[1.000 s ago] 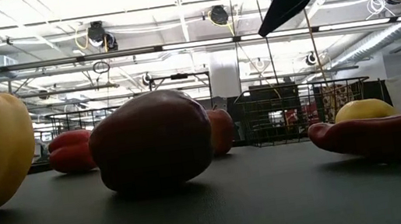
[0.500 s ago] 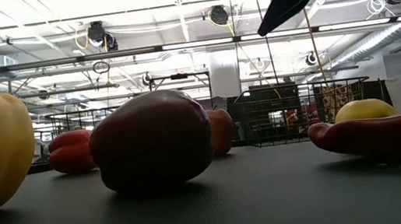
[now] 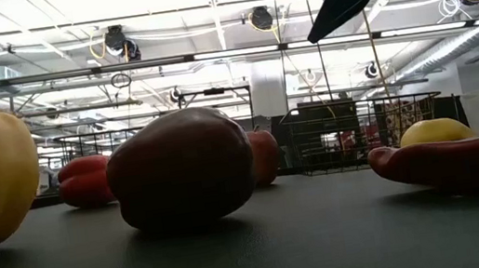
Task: Sort produce into baskets
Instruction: Put the yellow bell pepper into the left wire basket
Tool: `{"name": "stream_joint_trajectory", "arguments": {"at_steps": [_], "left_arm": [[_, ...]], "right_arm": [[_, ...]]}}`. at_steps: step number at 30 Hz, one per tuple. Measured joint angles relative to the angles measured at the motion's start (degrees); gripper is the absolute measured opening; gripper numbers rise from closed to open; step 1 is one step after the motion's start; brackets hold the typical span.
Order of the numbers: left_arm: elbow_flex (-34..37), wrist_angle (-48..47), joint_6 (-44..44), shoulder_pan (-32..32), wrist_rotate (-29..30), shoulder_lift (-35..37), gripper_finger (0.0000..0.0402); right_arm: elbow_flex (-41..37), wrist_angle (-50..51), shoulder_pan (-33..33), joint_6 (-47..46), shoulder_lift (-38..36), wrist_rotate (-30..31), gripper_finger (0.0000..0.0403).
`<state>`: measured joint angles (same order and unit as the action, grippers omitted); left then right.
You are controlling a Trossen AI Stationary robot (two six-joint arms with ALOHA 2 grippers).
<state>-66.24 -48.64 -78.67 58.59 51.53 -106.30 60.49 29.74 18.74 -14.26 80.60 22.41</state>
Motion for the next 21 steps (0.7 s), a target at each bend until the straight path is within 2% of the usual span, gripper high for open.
{"name": "stream_joint_trajectory", "arguments": {"at_steps": [4,11,16,21], "left_arm": [[0.0,-2.0,-0.3,0.0,0.6,0.0,0.0021],[-0.2,-5.0,0.0,-1.2,6.6,1.4,0.0040],[-2.8,-16.1,0.7,-5.1,9.6,5.8,0.0035],[-4.5,-25.2,7.9,-11.1,18.4,12.2,0.0032]], "right_arm": [[0.0,-0.5,0.0,0.4,0.0,0.0,0.0338],[0.0,-2.1,0.0,1.7,0.0,0.0,0.0338],[0.0,-2.4,-0.9,2.4,0.0,0.0,0.0338],[0.0,-3.5,-2.0,3.4,0.0,0.0,0.0338]]}}
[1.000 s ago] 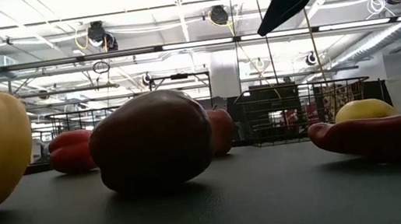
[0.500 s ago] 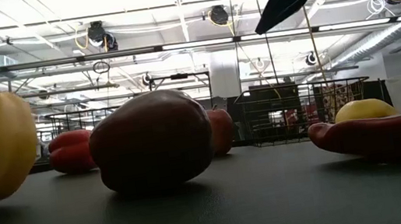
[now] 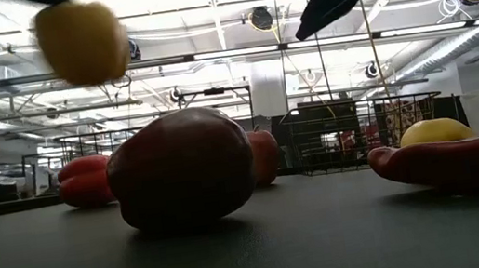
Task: Sort produce into baskets
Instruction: Put the yellow bell pepper into the left wire basket
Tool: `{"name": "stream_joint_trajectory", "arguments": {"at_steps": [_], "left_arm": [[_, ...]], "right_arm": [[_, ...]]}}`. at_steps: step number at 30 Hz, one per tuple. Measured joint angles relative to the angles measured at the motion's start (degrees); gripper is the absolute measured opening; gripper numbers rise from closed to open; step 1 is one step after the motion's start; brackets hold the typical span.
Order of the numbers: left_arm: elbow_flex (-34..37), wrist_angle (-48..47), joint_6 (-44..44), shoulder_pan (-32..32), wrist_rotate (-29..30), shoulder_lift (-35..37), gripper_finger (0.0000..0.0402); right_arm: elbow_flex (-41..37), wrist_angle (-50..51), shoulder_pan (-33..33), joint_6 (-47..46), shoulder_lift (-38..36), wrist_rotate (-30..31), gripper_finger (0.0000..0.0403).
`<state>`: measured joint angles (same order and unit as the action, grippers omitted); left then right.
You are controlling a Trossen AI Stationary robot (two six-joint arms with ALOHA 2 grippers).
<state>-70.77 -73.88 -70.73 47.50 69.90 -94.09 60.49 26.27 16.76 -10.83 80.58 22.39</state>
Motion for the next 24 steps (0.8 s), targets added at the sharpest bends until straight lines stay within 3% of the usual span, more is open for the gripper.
{"name": "stream_joint_trajectory", "arguments": {"at_steps": [4,14,18,21,24], "left_arm": [[-0.2,-2.4,10.5,-6.6,6.3,6.3,0.0034],[-0.2,-2.1,36.5,-30.9,8.0,21.2,0.0035],[-0.2,0.8,42.7,-43.0,0.6,24.0,0.0035],[-0.2,9.2,50.8,-51.2,-10.7,24.5,0.0036],[-0.1,19.6,61.8,-57.0,-17.8,23.8,0.0036]], "right_arm": [[0.0,0.0,-0.4,1.1,0.0,0.0,0.0338],[0.0,0.0,-0.4,2.5,0.0,0.0,0.0338],[0.0,0.0,-0.4,2.6,0.0,0.0,0.0338],[0.0,0.0,-0.4,2.9,0.0,0.0,0.0338],[0.0,0.0,-0.4,3.0,0.0,0.0,0.0338]]}}
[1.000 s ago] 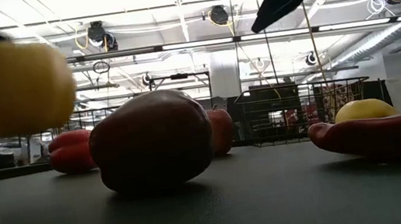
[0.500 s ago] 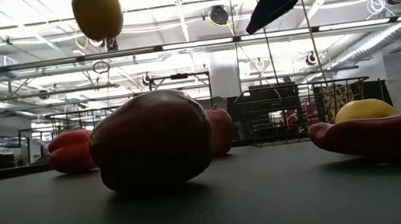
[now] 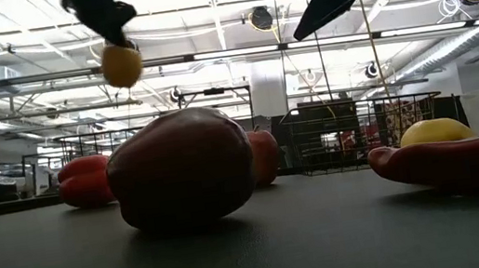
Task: Sort produce into baskets
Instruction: Put the yellow bell pepper into the left wire basket, then put the top left yellow lemon into the right wire basket
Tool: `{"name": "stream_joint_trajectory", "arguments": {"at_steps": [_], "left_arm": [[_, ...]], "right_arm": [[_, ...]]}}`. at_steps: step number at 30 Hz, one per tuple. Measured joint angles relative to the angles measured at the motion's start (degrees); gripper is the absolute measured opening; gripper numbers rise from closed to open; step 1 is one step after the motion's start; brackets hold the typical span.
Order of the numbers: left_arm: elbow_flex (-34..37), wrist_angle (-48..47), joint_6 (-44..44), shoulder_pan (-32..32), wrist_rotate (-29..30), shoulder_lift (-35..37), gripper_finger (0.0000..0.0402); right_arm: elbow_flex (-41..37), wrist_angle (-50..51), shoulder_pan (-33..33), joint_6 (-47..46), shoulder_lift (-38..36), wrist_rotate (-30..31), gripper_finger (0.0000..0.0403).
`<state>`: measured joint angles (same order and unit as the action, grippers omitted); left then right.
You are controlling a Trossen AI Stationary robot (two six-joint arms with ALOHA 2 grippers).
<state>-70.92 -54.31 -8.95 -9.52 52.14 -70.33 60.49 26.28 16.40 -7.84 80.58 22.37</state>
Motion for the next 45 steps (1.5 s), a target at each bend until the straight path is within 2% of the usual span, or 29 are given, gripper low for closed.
{"name": "stream_joint_trajectory", "arguments": {"at_steps": [3,5,11,16,26,30,38,42,45], "left_arm": [[0.0,9.3,10.4,-6.4,-7.0,-1.2,0.0036],[0.0,12.9,13.4,-11.2,-12.2,-2.2,0.0036],[0.0,16.6,12.1,-24.5,-24.8,-6.5,0.0036],[0.1,15.7,9.2,-29.8,-26.9,-11.1,0.0036],[0.1,16.5,7.5,-32.3,-28.2,-20.5,0.0037],[0.1,16.6,5.0,-33.1,-28.0,-22.7,0.0061],[0.1,16.6,5.2,-33.2,-27.7,-23.1,0.0150],[0.1,14.2,4.9,-31.6,-27.7,-21.1,0.0165],[0.1,12.0,3.4,-28.1,-28.9,-18.3,0.0166]], "right_arm": [[0.0,0.0,0.0,-0.1,0.0,0.0,0.0338],[0.0,0.0,0.0,-0.3,0.0,0.0,0.0338],[0.0,0.1,0.2,-0.4,0.0,0.0,0.0338],[0.0,1.0,0.2,-1.8,0.0,0.0,0.0338],[0.0,3.7,0.2,-7.8,0.0,-0.1,0.0338],[0.0,3.9,0.6,-8.9,0.0,0.0,0.0338],[0.0,3.9,1.4,-8.1,0.0,-0.1,0.0338],[0.0,4.3,1.4,-7.5,0.0,-0.1,0.0338],[0.0,4.7,1.4,-7.4,0.0,-0.1,0.0338]]}}
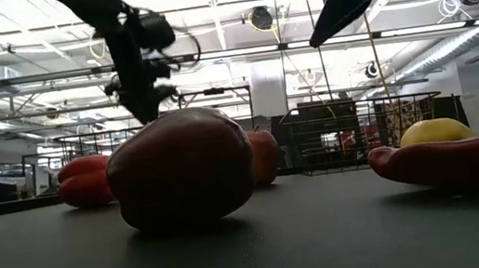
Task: Sort produce into baskets
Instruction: Put the top left yellow lemon into the right wire basket
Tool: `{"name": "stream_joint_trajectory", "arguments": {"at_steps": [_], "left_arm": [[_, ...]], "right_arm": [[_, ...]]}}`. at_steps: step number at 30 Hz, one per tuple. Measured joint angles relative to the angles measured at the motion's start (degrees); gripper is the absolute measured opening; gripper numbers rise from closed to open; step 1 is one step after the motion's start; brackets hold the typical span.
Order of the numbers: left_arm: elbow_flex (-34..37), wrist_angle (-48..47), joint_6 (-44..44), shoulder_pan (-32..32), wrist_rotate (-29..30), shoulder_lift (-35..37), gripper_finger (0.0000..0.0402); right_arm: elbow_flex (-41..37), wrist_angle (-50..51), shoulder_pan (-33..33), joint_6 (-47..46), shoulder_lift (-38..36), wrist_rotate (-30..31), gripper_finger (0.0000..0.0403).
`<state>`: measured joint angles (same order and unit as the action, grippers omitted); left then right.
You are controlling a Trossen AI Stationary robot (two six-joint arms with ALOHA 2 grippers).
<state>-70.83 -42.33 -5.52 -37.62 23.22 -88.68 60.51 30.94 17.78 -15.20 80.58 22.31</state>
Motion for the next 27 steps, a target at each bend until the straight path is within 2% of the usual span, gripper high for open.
{"name": "stream_joint_trajectory", "arguments": {"at_steps": [4,10,15,18,21,24,27], "left_arm": [[0.0,-2.1,-2.8,7.8,-0.2,4.4,0.0166],[0.0,-4.3,-7.7,24.5,0.1,8.2,0.0166],[1.1,-10.1,-14.9,38.6,10.4,8.3,0.0167],[5.6,-12.1,-20.9,45.1,18.4,8.3,0.0167],[11.8,-16.6,-31.5,50.3,25.9,8.6,0.0167],[16.8,-17.9,-41.0,54.7,28.6,8.6,0.0167],[17.5,-22.3,-45.4,57.9,28.9,8.7,0.0167]], "right_arm": [[0.0,0.6,0.0,0.0,0.0,0.0,0.0338],[0.0,0.5,0.0,-1.4,0.0,0.0,0.0338],[-0.1,-1.3,0.1,-0.9,0.3,0.0,0.0338],[-1.3,-6.4,0.2,1.2,1.3,0.1,0.0338],[-1.8,-14.8,-0.1,3.8,3.9,0.2,0.0338],[-1.8,-24.1,-0.9,9.6,7.5,0.3,0.0338],[-1.0,-30.5,-3.7,16.0,12.2,0.1,0.0338]]}}
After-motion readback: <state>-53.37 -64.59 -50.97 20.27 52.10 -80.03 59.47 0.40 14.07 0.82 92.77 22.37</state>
